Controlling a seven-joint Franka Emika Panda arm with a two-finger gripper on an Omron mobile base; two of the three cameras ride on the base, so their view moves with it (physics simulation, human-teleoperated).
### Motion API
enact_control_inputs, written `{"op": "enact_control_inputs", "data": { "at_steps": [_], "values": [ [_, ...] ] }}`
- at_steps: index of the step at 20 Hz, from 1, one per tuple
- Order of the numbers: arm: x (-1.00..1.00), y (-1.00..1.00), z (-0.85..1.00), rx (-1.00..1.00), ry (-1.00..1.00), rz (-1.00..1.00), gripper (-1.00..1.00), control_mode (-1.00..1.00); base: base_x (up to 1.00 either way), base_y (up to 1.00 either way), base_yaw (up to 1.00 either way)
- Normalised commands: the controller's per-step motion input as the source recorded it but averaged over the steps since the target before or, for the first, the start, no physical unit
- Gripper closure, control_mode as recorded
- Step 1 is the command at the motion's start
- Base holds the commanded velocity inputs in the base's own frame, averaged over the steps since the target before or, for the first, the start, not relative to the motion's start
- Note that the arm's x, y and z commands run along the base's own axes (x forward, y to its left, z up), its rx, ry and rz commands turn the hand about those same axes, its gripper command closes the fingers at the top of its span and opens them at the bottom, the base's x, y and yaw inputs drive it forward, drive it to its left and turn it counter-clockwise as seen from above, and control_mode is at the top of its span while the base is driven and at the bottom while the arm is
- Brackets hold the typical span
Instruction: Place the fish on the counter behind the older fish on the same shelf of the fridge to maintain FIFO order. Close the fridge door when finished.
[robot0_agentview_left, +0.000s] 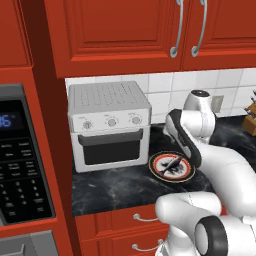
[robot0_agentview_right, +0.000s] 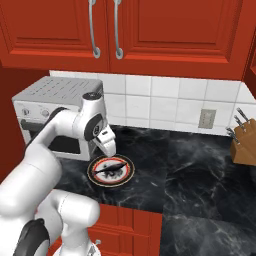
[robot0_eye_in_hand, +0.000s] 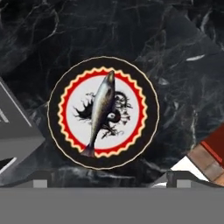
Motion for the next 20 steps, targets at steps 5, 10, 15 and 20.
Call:
{"op": "enact_control_inputs", "data": {
  "at_steps": [5, 10, 15, 20],
  "values": [
    [0.21, -0.3, -0.41, 0.04, 0.01, -0.05, -1.0, -1.0, 0.0, 0.0, 0.0],
    [0.23, -0.06, -0.42, 0.01, 0.0, -0.01, -1.0, -1.0, 0.0, 0.0, 0.0],
    [0.35, 0.0, -0.49, 0.0, 0.0, 0.0, -1.0, -1.0, 0.0, 0.0, 0.0],
    [0.15, 0.0, -0.24, 0.0, 0.02, 0.0, -1.0, -1.0, 0.0, 0.0, 0.0]
  ]
}}
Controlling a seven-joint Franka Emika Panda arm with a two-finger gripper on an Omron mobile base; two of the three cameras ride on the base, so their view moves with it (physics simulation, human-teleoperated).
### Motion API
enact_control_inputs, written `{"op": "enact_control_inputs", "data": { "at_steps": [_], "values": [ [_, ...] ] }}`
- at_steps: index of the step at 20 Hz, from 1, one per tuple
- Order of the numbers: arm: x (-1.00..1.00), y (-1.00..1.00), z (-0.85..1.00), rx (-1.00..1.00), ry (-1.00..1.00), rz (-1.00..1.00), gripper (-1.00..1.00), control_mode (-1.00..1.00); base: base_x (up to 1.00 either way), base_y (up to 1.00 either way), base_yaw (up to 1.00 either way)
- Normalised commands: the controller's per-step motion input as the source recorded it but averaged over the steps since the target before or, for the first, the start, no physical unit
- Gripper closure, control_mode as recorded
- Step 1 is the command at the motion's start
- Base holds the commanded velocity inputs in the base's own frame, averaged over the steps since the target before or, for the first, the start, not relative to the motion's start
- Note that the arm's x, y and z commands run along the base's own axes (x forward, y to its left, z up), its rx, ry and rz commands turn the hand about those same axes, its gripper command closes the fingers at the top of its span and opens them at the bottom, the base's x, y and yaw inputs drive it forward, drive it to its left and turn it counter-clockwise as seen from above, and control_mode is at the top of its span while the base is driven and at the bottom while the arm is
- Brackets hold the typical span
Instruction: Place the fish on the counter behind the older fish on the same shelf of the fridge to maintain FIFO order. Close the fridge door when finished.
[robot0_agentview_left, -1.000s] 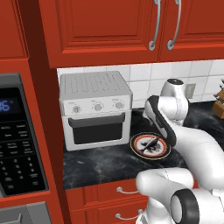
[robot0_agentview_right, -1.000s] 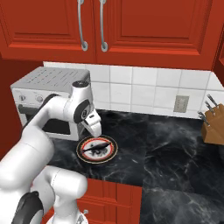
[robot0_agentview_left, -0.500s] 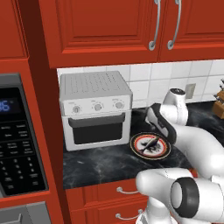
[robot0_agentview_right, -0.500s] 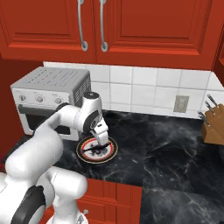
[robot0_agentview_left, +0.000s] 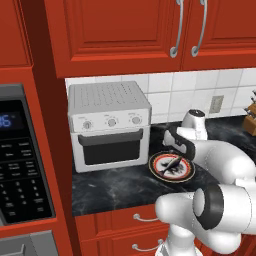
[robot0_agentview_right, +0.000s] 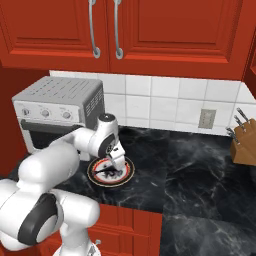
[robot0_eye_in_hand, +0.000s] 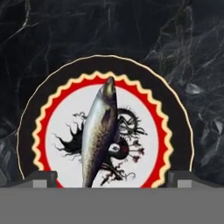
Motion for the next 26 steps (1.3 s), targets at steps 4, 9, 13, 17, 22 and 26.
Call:
{"op": "enact_control_inputs", "data": {
  "at_steps": [4, 9, 13, 17, 22, 26],
  "values": [
    [0.29, 0.0, -0.35, 0.0, 0.03, 0.0, -1.0, -1.0, 0.0, 0.0, 0.0],
    [0.25, 0.0, -0.35, 0.0, 0.0, 0.0, -1.0, -1.0, 0.0, 0.0, 0.0],
    [0.2, 0.0, -0.36, 0.0, 0.0, 0.0, -1.0, -1.0, 0.0, 0.0, 0.0],
    [0.02, 0.0, -0.39, 0.0, -0.01, 0.0, -1.0, -1.0, 0.0, 0.0, 0.0],
    [0.0, 0.22, -0.46, -0.04, 0.0, 0.0, 1.0, -1.0, 0.0, 0.0, 0.0],
    [0.01, 0.22, -0.21, -0.01, 0.0, 0.0, 1.0, -1.0, 0.0, 0.0, 0.0]
  ]
}}
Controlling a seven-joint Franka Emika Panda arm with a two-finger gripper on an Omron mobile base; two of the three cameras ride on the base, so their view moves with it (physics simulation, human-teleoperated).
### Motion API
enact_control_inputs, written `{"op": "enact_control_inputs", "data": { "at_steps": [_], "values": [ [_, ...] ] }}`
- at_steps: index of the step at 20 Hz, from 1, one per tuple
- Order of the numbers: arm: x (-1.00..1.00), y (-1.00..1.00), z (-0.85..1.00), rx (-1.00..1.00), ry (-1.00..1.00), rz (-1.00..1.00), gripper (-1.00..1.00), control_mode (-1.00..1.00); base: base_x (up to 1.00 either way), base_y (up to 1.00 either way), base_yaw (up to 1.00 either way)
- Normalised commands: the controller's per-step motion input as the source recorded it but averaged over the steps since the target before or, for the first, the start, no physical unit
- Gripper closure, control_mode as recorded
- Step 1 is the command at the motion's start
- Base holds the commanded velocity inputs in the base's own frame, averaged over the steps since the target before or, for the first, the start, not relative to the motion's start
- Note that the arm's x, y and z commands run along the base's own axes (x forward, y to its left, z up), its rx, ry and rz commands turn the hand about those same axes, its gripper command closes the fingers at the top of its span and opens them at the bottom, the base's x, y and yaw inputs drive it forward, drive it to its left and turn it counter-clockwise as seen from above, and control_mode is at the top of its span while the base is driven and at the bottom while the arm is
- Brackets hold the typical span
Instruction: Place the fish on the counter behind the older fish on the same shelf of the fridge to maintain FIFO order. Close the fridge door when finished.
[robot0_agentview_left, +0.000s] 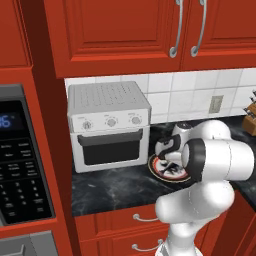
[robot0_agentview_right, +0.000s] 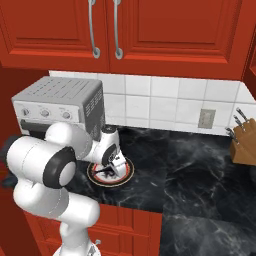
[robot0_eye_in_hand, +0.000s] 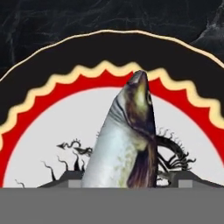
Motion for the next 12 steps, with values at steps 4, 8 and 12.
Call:
{"op": "enact_control_inputs", "data": {
  "at_steps": [4, 8, 12],
  "values": [
    [-0.04, 0.03, 0.05, 0.0, -0.1, 0.0, 1.0, -1.0, 0.0, 0.0, 0.0],
    [-0.24, -0.08, 0.69, 0.0, -0.16, 0.0, 1.0, -1.0, 0.0, 0.0, 0.0],
    [-0.36, -0.08, 1.0, 0.0, -0.2, 0.0, 1.0, -1.0, 0.0, 0.0, 0.0]
  ]
}}
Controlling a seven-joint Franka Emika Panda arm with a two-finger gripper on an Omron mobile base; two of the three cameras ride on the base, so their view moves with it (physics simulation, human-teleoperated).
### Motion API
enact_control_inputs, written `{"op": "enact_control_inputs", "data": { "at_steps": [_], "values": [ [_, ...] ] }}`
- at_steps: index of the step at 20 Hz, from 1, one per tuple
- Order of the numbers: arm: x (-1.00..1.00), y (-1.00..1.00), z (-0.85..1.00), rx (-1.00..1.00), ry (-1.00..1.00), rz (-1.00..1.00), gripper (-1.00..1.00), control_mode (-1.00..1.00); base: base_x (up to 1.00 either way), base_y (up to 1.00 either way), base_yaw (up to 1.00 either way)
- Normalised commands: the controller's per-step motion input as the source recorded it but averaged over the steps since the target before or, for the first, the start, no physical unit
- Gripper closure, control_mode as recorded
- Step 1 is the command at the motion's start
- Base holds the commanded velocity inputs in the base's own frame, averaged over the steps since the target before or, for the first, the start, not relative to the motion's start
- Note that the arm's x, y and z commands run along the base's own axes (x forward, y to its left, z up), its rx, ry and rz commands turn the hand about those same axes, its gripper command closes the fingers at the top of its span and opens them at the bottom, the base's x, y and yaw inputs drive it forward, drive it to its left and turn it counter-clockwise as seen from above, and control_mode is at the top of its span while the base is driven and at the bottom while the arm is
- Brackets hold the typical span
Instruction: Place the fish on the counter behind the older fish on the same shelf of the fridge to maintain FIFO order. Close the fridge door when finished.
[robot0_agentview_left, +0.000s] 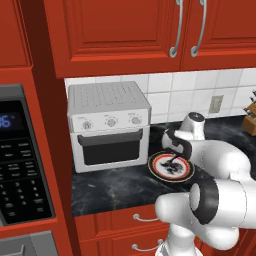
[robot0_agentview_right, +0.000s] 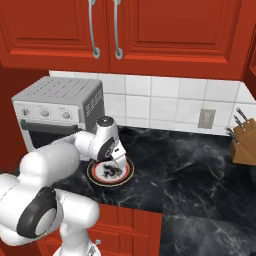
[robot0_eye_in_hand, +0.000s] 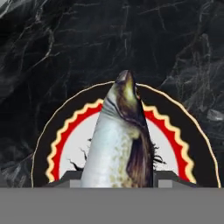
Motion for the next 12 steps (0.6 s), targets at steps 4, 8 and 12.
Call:
{"op": "enact_control_inputs", "data": {
  "at_steps": [4, 8, 12],
  "values": [
    [-0.39, -0.15, 1.0, 0.0, -0.2, 0.0, 1.0, -1.0, 0.0, 0.0, 0.0],
    [-0.34, -0.25, 0.91, 0.0, -0.16, 0.0, 1.0, -1.0, 0.0, 0.0, 0.0],
    [-0.28, -0.05, 0.43, 0.0, -0.11, 0.0, 1.0, -1.0, 0.0, 0.0, 0.0]
  ]
}}
